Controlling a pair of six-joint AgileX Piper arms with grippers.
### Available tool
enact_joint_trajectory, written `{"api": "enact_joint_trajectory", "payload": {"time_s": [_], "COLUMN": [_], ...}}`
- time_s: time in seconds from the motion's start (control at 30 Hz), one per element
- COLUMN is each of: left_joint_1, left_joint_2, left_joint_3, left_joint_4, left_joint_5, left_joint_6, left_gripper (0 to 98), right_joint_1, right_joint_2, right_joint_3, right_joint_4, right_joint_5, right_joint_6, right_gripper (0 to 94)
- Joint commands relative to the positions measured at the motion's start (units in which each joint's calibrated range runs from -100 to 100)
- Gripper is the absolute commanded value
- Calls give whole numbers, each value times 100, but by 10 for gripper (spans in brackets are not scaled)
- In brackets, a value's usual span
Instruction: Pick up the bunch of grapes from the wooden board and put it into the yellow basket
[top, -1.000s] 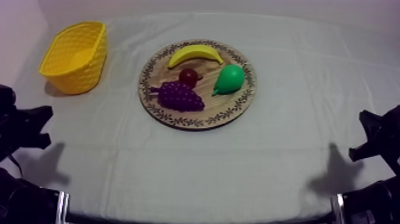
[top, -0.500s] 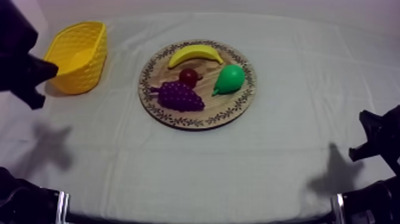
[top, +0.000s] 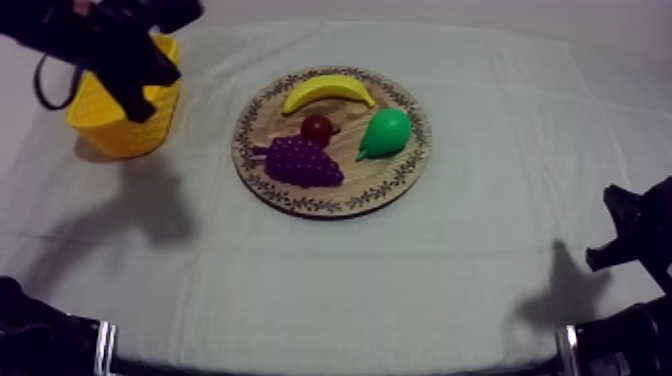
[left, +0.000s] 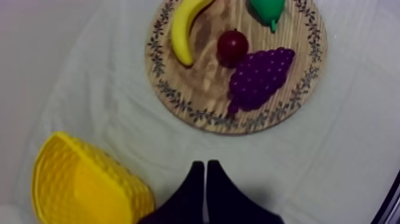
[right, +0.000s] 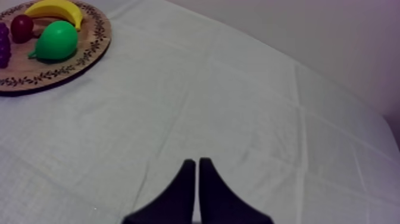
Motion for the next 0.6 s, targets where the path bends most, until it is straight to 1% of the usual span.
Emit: {"api": "enact_joint_trajectory", "payload": {"time_s": [0.0,0.13,0.27,0.33,0.4,0.57], "left_joint_1": [216,510,729,822,893,977], "left_joint_2": [516,1023,1472,1626,1740,1915], "left_joint_3": [-284,-714,-1077,-1169,-1230,-1341], "left_joint_4": [-70,-150,-153,-155,-161,-174], "left_joint_5": [23,196,382,420,457,579], "left_joint_6": [68,80,68,55,46,123], "left_gripper": [2,5,5,34,98,324], "right_joint_1": [-1,-1,-1,-1,-1,-1], "right_joint_2": [0,0,0,0,0,0], "right_joint_3": [0,0,0,0,0,0], "right_joint_4": [-1,-1,-1,-1,-1,-1], "right_joint_5": [-1,-1,-1,-1,-1,-1], "right_joint_6": [1,1,1,1,2,1], "right_gripper": [3,3,3,3,3,3]}}
